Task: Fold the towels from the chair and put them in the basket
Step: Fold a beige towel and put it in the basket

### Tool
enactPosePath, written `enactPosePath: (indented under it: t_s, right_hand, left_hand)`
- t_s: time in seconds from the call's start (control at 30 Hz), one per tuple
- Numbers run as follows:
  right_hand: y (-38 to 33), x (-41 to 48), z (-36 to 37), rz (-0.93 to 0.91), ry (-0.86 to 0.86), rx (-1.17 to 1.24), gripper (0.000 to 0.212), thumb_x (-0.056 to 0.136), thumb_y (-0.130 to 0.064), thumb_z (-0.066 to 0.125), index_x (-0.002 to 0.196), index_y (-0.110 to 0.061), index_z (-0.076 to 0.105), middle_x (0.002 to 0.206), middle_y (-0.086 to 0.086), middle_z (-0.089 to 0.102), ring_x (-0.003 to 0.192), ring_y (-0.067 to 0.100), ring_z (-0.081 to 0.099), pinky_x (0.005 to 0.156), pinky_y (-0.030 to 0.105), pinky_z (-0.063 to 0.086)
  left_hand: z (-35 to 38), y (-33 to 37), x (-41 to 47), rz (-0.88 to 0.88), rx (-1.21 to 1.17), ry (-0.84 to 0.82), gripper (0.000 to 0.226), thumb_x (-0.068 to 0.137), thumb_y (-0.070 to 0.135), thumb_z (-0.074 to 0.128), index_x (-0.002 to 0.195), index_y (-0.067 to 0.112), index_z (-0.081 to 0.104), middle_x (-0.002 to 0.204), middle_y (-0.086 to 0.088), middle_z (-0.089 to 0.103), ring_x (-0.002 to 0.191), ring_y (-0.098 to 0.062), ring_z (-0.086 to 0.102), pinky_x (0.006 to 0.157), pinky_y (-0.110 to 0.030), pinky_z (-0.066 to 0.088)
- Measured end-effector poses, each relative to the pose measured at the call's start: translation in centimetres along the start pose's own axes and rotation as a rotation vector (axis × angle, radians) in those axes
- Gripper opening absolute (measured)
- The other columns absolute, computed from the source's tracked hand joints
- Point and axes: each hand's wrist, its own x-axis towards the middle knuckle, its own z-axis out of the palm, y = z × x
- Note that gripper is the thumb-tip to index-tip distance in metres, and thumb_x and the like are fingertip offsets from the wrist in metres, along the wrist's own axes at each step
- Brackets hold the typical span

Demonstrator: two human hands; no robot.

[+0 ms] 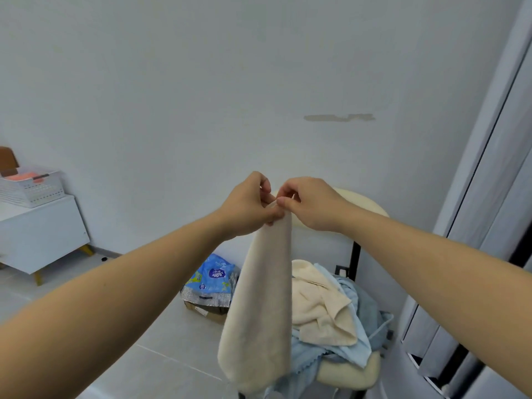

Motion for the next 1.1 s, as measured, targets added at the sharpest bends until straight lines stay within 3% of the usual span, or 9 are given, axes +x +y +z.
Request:
enactPosePath:
  t_s: [0.13, 0.27, 0.37, 0.57, 0.67, 0.73, 0.83, 0.93, 1.1]
  right_hand:
    - [0.4, 0.4, -0.5, 0.088, 0.055, 0.091, 0.009, 0.101, -0.026, 0.053, 0.098, -0.022, 0.061, 0.096, -0.002, 0.068, 0.088, 0.018, 0.063, 0.082, 0.032, 0.050]
    - [1.7, 0.6, -2.3, 0.205, 0.148, 0.186, 0.010, 0.102, -0.022, 0.047, 0.098, -0.019, 0.057, 0.080, 0.006, 0.071, 0.060, 0.016, 0.069, 0.065, 0.031, 0.052]
    - [3.0, 0.4, -3.8, 0.235, 0.205, 0.202, 0.013, 0.102, -0.019, 0.046, 0.098, -0.021, 0.058, 0.077, 0.009, 0.070, 0.060, 0.018, 0.069, 0.061, 0.030, 0.053]
    - [4.1, -1.0, -5.6, 0.182, -0.008, 0.125, 0.024, 0.103, -0.017, 0.046, 0.101, -0.026, 0.069, 0.075, 0.004, 0.065, 0.060, 0.010, 0.062, 0.054, 0.014, 0.044]
    - [4.5, -1.4, -6.0, 0.132, -0.129, 0.063, 0.016, 0.098, -0.019, 0.058, 0.104, -0.028, 0.070, 0.074, 0.004, 0.068, 0.064, 0.009, 0.067, 0.057, 0.013, 0.045]
    - [4.6, -1.4, -6.0, 0.126, -0.119, 0.013, 0.012, 0.096, -0.020, 0.062, 0.101, -0.027, 0.070, 0.071, 0.002, 0.070, 0.063, 0.009, 0.068, 0.059, 0.018, 0.046]
    - [4.7, -1.1, -5.9, 0.141, -0.019, -0.042, 0.009, 0.097, -0.022, 0.061, 0.095, -0.026, 0.068, 0.070, 0.002, 0.070, 0.059, 0.008, 0.067, 0.061, 0.022, 0.047]
    - [5.3, -0.7, -5.9, 0.168, 0.098, -0.046, 0.010, 0.097, -0.023, 0.059, 0.095, -0.024, 0.069, 0.072, -0.002, 0.066, 0.060, 0.011, 0.066, 0.064, 0.026, 0.050]
    - [6.9, -0.1, -6.1, 0.215, 0.194, -0.045, 0.011, 0.097, -0.026, 0.058, 0.097, -0.022, 0.069, 0.086, -0.008, 0.060, 0.077, 0.014, 0.060, 0.078, 0.033, 0.053]
  left_hand:
    - [0.7, -1.1, -0.5, 0.037, 0.145, -0.034, 0.038, 0.076, 0.019, 0.083, 0.093, 0.022, 0.049, 0.081, -0.001, 0.061, 0.064, -0.016, 0.049, 0.060, -0.031, 0.044]
    - [1.8, -1.9, -1.6, 0.050, 0.090, -0.058, 0.044, 0.081, 0.023, 0.081, 0.111, 0.029, 0.048, 0.087, -0.008, 0.069, 0.066, -0.016, 0.057, 0.060, -0.029, 0.048]
    - [1.8, -2.1, -1.6, 0.073, 0.141, -0.083, 0.044, 0.083, 0.026, 0.079, 0.114, 0.032, 0.048, 0.089, -0.010, 0.068, 0.067, -0.015, 0.057, 0.060, -0.026, 0.049]
    - [1.6, -2.8, -1.6, 0.096, 0.314, -0.143, 0.035, 0.082, 0.027, 0.079, 0.108, 0.028, 0.057, 0.077, -0.001, 0.063, 0.067, -0.014, 0.049, 0.063, -0.021, 0.043]
    - [1.2, -3.5, -1.6, 0.079, 0.387, -0.152, 0.019, 0.087, 0.025, 0.075, 0.103, 0.021, 0.066, 0.078, 0.010, 0.060, 0.075, -0.013, 0.051, 0.064, -0.013, 0.040]
    - [0.9, -3.9, -1.7, 0.021, 0.380, -0.193, 0.014, 0.091, 0.030, 0.070, 0.102, 0.022, 0.069, 0.084, 0.007, 0.064, 0.080, -0.013, 0.056, 0.073, -0.020, 0.045]
    - [0.8, -4.1, -2.1, -0.064, 0.388, -0.264, 0.030, 0.098, 0.042, 0.059, 0.090, 0.014, 0.067, 0.075, -0.001, 0.059, 0.070, -0.011, 0.051, 0.068, -0.026, 0.043]
    - [0.7, -4.4, -2.8, -0.119, 0.351, -0.274, 0.041, 0.099, 0.048, 0.054, 0.072, 0.017, 0.059, 0.062, 0.009, 0.047, 0.057, -0.007, 0.043, 0.060, -0.025, 0.038]
    - [0.4, -4.8, -3.3, -0.043, 0.466, -0.320, 0.027, 0.092, 0.036, 0.068, 0.097, 0.011, 0.060, 0.090, 0.001, 0.064, 0.084, -0.018, 0.059, 0.075, -0.024, 0.046]
